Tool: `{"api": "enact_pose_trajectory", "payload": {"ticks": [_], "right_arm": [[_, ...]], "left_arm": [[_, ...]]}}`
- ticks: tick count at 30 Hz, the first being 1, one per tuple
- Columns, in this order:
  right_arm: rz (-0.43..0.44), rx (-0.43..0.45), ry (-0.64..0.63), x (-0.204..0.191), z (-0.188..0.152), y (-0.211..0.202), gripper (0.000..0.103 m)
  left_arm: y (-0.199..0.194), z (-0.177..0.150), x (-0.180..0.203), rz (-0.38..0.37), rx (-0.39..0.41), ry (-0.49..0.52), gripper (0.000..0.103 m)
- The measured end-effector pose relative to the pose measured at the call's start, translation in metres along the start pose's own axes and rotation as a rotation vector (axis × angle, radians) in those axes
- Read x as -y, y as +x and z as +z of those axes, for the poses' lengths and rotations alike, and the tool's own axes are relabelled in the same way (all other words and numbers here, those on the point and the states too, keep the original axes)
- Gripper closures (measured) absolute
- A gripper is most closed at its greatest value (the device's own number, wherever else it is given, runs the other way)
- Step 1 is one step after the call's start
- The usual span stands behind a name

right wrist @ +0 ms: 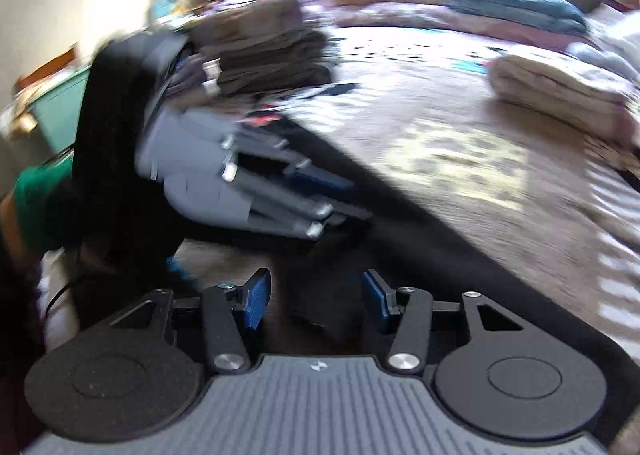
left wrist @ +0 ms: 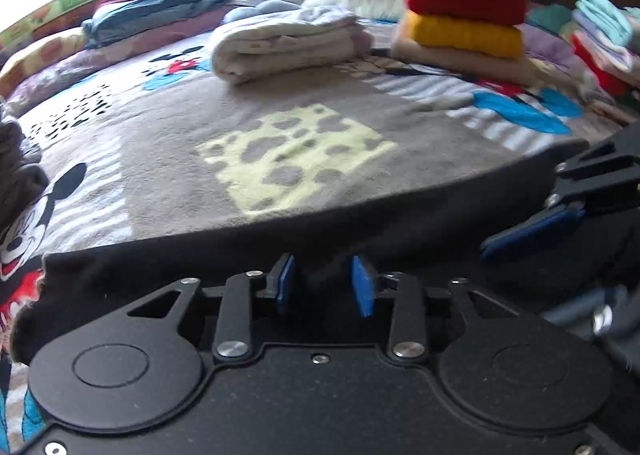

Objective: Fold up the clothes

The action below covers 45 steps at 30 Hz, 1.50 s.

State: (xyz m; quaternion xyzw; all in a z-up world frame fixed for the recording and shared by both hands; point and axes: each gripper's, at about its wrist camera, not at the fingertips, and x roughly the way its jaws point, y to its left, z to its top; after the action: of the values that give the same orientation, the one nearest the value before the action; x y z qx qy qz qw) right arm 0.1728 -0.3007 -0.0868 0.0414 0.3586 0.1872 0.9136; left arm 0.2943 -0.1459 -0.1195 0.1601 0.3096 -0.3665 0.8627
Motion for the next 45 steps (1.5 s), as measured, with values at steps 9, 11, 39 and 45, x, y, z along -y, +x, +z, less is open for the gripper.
{"api": "enact_pose_trajectory", "payload": {"ticks": [9,11,39,45], "right_arm": [[-0.068,-0.036,0.012,0.020,0.018,0.018,0.059],[-0.071,-0.065,0.032,0.027,0.025,0.030,0.061],[-0.149,-0.048,-0.342,-0.050,-0.007,0.037,0.078],[-0.138,-0.050,-0.289,-0.048,-0.003,0.031,0.077]], "left_arm": [[-0.009,0.001,-0.018,0.019,-0.005,-0.036,0.068],[-0.004,-0.002,-0.027,0.067,-0.012,-0.062,0.068],[0.017,0.013,-0.040,0.205,0.002,-0.029,0.083],[-0.016,0.025,-0.051,0.045,0.063,-0.070,0.084]]}}
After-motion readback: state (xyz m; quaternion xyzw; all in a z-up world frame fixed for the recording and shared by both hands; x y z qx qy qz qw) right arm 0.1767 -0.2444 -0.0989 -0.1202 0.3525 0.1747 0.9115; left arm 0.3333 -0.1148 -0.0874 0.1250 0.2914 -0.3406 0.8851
